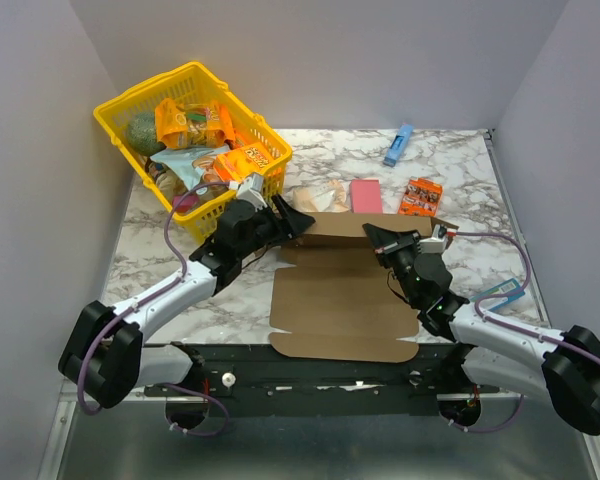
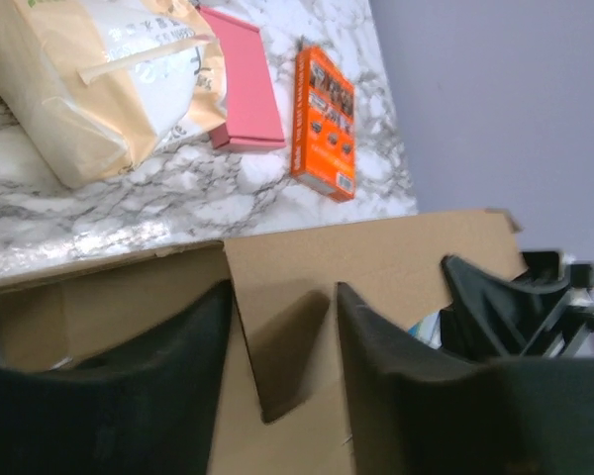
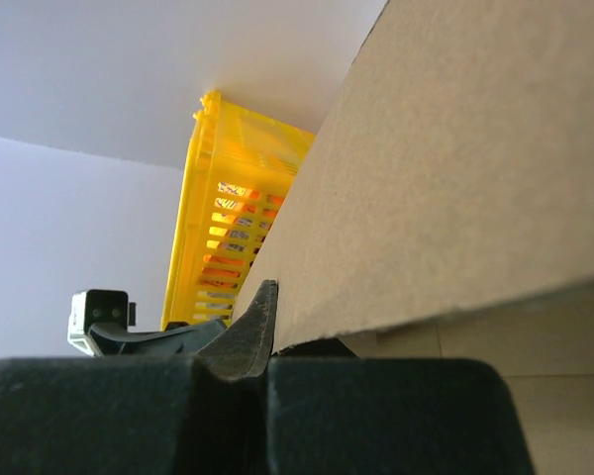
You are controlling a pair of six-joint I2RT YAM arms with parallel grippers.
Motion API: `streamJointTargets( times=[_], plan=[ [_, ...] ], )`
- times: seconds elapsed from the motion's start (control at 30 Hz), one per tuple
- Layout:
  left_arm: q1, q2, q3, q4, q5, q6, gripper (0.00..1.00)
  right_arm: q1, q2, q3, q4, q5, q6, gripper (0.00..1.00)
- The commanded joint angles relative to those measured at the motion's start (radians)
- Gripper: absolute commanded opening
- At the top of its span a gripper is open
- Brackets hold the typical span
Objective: Fold the paper box
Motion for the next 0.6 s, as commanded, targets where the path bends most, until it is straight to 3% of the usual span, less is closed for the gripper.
streamJointTargets(
  times=[0.0,0.1,0.4,0.57],
  plan=[
    [-0.017,-0.077,0.043,-0.118,0.002,0.113,0.79,0.007,-0.006,0.007,-0.129,-0.005,-0.061,0.00],
    [0.004,-0.132,0.071,-0.245,-0.048,0.211,0.87,0.007,-0.029,0.002,-0.147,0.012,-0.063,0.01],
    [0.131,-0.292,0.097,-0.482,-0.174,0.400,0.90,0.007,-0.058,-0.004,-0.170,0.019,-0.066,0.00],
    [0.200,-0.318,0.035,-0.428,-0.144,0.420,0.90,0.007,-0.058,-0.004,-0.169,0.016,-0.067,0.00]
  ],
)
